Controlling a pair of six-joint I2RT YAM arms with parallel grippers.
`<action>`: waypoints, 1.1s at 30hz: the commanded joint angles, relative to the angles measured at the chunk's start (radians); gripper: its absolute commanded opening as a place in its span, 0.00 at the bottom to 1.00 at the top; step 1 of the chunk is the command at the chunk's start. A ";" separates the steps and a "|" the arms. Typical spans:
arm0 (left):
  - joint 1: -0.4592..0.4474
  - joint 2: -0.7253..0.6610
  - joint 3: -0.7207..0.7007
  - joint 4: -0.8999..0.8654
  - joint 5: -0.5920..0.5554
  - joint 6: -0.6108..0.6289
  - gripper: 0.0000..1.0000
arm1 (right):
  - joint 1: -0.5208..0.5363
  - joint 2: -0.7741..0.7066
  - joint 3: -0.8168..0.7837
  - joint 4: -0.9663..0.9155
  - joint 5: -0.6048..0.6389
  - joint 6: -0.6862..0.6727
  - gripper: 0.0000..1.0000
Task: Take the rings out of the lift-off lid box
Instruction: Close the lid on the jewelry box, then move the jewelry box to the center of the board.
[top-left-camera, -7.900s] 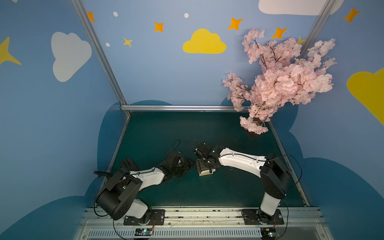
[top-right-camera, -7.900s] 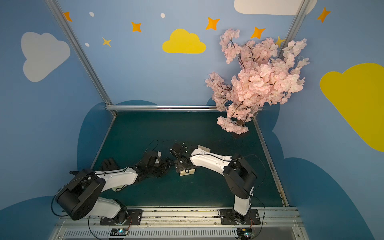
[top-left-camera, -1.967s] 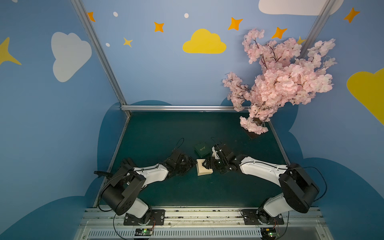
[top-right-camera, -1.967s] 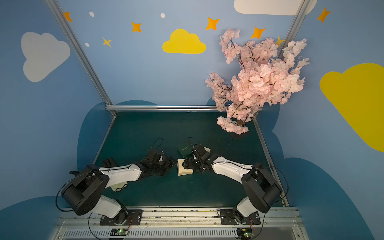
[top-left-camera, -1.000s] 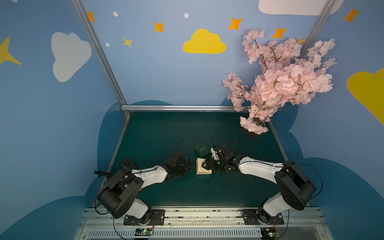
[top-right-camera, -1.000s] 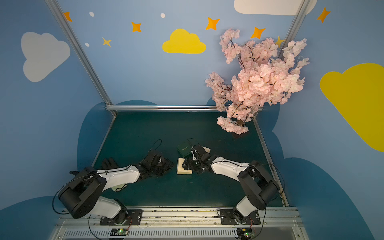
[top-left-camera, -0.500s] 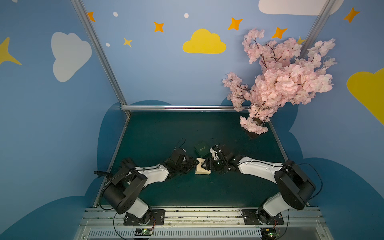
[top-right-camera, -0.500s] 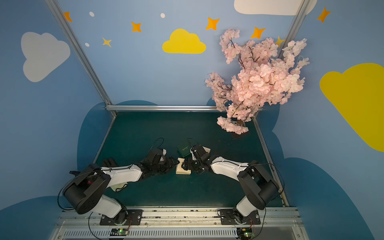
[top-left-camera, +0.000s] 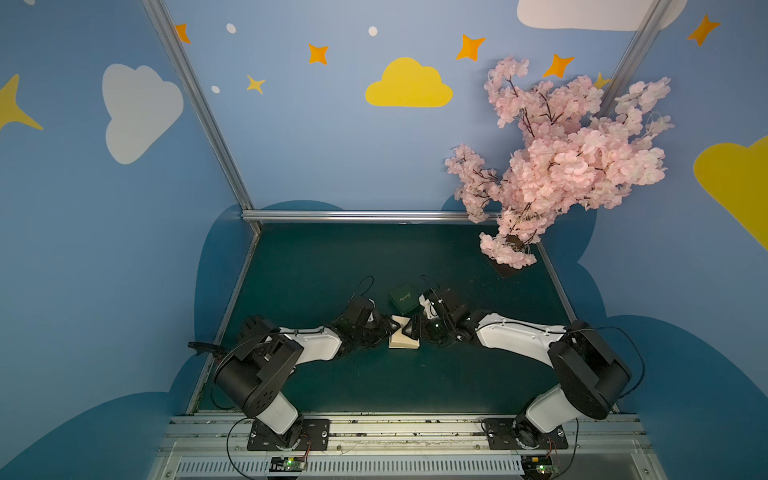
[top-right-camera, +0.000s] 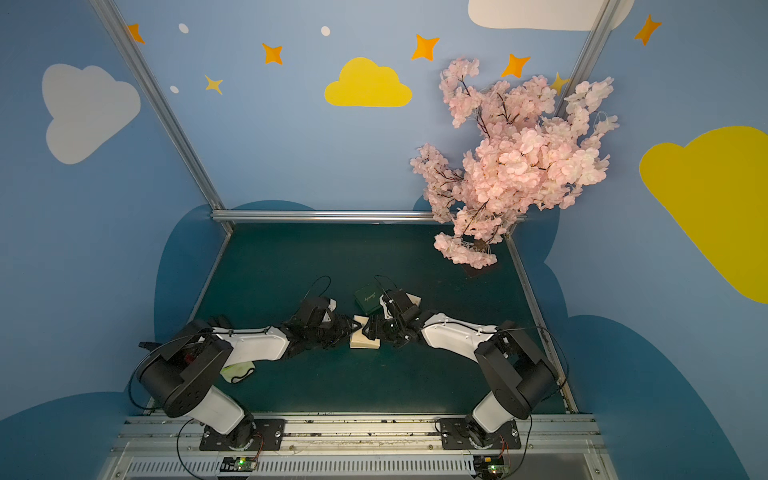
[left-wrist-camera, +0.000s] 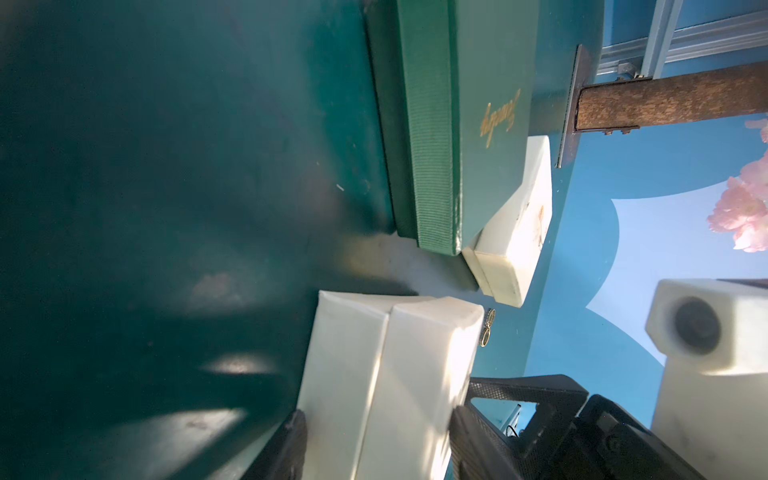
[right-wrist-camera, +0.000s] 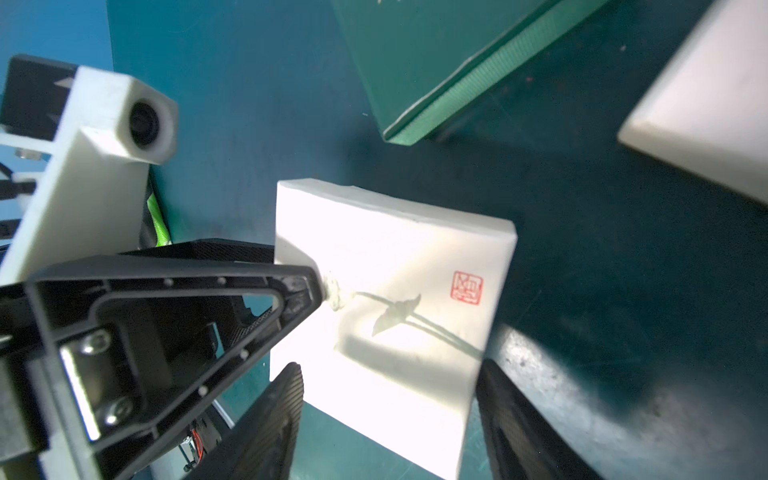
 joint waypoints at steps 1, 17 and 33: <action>-0.002 0.029 0.018 -0.003 0.011 0.011 0.55 | 0.003 0.011 0.025 0.030 -0.027 -0.007 0.67; -0.004 0.060 0.026 -0.003 0.029 0.007 0.58 | 0.019 0.012 0.035 0.051 -0.039 -0.040 0.71; -0.011 0.091 0.059 -0.015 0.050 0.022 0.67 | 0.046 -0.001 0.041 0.065 -0.012 -0.099 0.70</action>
